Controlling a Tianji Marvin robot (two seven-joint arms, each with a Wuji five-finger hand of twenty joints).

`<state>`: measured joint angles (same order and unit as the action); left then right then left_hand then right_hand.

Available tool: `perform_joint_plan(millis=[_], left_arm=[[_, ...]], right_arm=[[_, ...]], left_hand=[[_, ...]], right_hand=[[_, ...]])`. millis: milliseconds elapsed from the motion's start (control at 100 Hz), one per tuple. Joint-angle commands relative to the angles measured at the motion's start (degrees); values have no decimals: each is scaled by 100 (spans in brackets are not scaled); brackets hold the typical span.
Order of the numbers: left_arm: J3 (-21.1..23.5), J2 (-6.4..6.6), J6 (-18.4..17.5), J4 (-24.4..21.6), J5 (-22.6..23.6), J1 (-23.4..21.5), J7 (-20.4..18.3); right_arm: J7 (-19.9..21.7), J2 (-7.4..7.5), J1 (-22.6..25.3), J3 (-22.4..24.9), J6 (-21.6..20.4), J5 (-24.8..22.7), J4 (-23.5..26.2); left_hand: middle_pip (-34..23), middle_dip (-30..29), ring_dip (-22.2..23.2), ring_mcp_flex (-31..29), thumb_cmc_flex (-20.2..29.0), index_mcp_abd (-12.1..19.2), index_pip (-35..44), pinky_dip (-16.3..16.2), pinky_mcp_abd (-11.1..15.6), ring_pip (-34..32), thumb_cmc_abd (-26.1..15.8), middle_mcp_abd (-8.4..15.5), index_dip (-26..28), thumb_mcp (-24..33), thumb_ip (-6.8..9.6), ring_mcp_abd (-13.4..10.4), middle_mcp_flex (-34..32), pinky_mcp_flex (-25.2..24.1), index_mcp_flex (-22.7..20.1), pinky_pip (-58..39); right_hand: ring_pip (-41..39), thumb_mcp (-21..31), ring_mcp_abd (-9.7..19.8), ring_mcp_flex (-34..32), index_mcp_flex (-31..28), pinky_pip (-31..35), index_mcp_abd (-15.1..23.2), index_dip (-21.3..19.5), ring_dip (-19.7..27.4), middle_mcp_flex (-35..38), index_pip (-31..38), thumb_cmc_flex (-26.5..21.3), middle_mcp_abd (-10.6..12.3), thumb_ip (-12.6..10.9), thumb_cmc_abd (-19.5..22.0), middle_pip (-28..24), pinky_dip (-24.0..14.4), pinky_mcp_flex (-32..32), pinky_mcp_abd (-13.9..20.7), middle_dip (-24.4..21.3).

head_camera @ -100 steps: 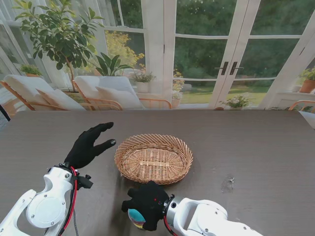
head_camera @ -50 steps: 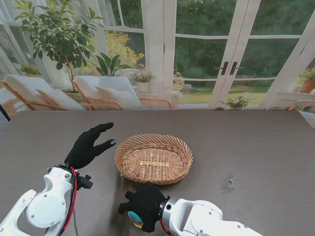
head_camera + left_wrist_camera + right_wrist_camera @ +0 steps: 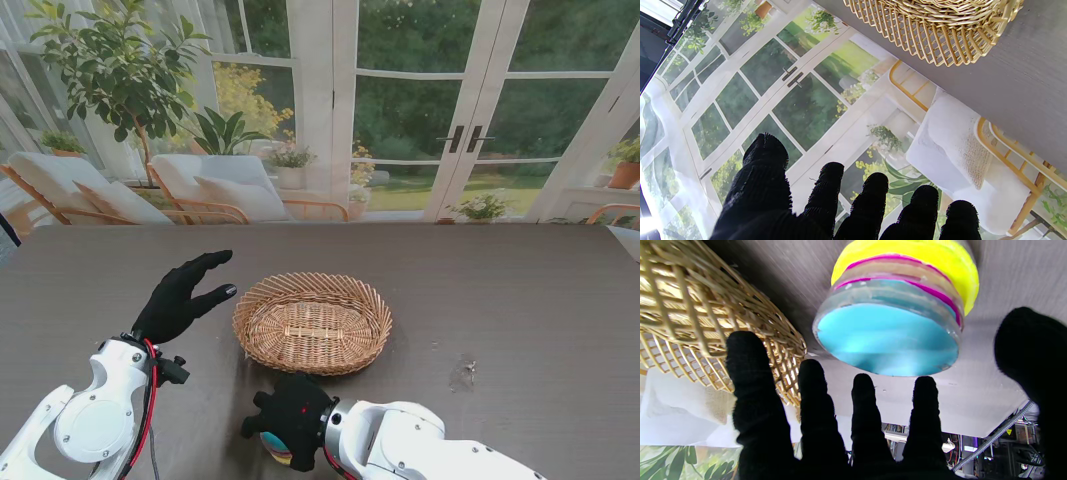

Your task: Stack culture dishes into a storage basket

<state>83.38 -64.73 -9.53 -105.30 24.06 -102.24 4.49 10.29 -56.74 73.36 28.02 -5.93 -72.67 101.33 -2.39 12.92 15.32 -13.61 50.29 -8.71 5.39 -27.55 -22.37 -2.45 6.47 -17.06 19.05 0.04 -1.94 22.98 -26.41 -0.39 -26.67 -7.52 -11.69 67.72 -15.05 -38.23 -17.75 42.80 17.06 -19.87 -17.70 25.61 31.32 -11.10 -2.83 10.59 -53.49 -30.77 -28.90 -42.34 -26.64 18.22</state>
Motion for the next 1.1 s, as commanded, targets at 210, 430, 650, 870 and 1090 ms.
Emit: perform_joint_plan(millis=[210, 430, 650, 870, 1090], left_arm=[[-10, -8, 6, 4, -27, 2, -124], [-12, -9, 9, 7, -18, 4, -114], [-13, -8, 24, 0, -17, -1, -119], [-15, -6, 29, 5, -11, 6, -128], [-12, -7, 62, -20, -1, -18, -125]], right_arm=[[118, 10, -216, -188, 2, 67, -192], [63, 7, -306, -302, 60, 99, -277], [195, 23, -375, -295, -81, 86, -232], [212, 34, -635, -474, -256, 160, -354], [-107, 18, -836, -646, -414, 225, -578]], left_hand=[[15, 49, 41, -3, 121, 159, -2, -57, 26, -27, -279, -5, -10, -86, 147, -3, 106, -110, -78, 86], [18, 48, 41, -1, 123, 173, -3, -56, 27, -28, -281, 10, -10, -87, 147, -18, 114, -116, -74, 89], [18, 48, 41, 1, 126, 173, -2, -55, 29, -28, -283, 12, -10, -87, 147, -20, 116, -117, -79, 90], [18, 48, 41, -1, 129, 189, 3, -55, 22, -28, -282, 3, -8, -87, 147, -9, 116, -117, -90, 91], [13, 50, 42, -10, 130, 216, 7, -54, 25, -32, -286, 11, -6, -87, 146, -15, 102, -115, -101, 90]], right_hand=[[113, -10, -149, 251, 389, -180, 68, -204, 88, -440, -240, 296, 1, 173, -457, -58, 54, 2318, -409, 11], [118, 66, -142, 313, 485, -216, 38, -388, 93, -654, -376, 348, -52, 213, -536, -178, 24, 2331, -438, 85], [36, 148, -112, 293, 486, -177, 51, -733, 45, -761, -550, 150, -21, 195, -690, -346, -29, 2288, -420, 223], [22, 305, -126, 305, 462, -164, 70, -985, 34, -866, -744, -81, 40, 179, -1024, -408, -57, 2256, -457, 318], [7, 525, -114, 274, 389, -130, 101, -1127, 31, -856, -824, -77, 72, 236, -1341, -478, -70, 2198, -485, 361]])
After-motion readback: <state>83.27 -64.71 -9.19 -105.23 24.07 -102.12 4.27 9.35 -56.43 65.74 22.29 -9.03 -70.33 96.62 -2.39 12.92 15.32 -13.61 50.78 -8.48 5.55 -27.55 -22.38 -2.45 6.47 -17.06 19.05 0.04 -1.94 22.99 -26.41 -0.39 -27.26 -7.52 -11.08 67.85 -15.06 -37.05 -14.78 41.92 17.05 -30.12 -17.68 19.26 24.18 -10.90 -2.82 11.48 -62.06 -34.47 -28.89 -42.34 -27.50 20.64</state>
